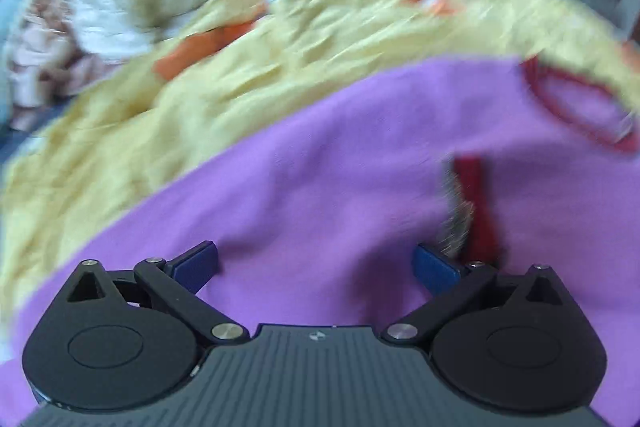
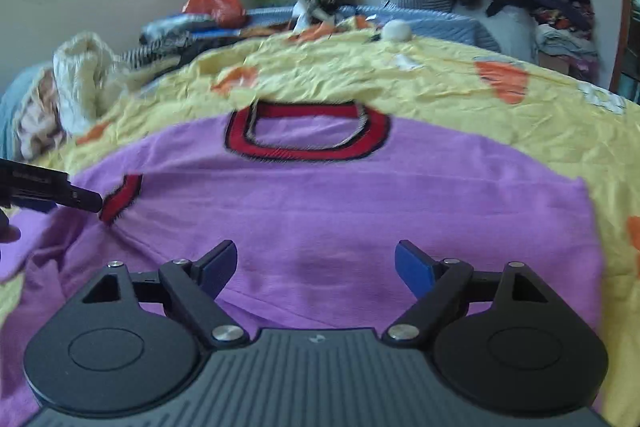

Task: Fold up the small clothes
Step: 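Grasp the red cuff of the other sleeve with the left gripper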

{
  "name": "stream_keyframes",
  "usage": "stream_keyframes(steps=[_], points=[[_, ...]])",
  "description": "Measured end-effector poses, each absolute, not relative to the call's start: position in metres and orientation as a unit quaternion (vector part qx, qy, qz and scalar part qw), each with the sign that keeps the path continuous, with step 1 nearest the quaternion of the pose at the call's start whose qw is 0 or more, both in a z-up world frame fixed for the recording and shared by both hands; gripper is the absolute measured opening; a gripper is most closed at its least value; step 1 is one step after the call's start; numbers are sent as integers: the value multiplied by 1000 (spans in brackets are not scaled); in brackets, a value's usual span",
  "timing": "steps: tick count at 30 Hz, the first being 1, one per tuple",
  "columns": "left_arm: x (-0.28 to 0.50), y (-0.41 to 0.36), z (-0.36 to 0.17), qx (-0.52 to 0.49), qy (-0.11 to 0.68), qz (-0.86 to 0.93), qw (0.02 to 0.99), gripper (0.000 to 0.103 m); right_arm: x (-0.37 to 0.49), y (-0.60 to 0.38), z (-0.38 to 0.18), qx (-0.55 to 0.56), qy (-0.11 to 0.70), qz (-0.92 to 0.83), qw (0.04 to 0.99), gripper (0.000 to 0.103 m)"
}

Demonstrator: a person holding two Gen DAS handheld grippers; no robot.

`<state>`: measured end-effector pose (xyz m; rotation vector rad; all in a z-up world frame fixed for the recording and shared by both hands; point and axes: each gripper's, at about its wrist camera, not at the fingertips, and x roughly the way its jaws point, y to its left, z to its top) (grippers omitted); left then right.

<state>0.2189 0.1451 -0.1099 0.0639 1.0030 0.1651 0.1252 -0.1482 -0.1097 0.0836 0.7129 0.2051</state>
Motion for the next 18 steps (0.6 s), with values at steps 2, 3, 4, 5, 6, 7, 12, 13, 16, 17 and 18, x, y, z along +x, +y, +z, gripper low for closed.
stream_keyframes(steps=[2,3,4,5,6,7,12,13,16,17,18], points=[[189,162,-96,3,448,66,892,103,117,-143,-112,54,342,113,931,87],[168,176,-90,-27,429,52,901,103,111,-143,-112,64,336,122,932,87],[147,191,-86,-64,415,29,907,103,106,-143,-113,70,333,129,931,87],[128,208,-86,-106,406,1,908,103,100,-143,-113,71,331,133,932,87],[109,226,-89,-149,403,-16,903,103,96,-143,-113,71,327,135,932,87],[91,243,-92,-194,396,-21,897,103,92,-143,-113,71,323,138,933,87],[6,332,-118,-405,316,36,857,103,81,-142,-114,81,304,140,939,91],[-9,347,-124,-446,293,60,844,103,81,-142,-115,84,304,142,938,91],[-48,379,-135,-513,242,128,813,103,79,-140,-117,83,299,147,939,91],[-58,385,-138,-536,228,138,801,103,78,-139,-117,80,296,150,940,91],[-66,392,-141,-564,205,135,789,103,77,-138,-116,77,294,152,941,91]])
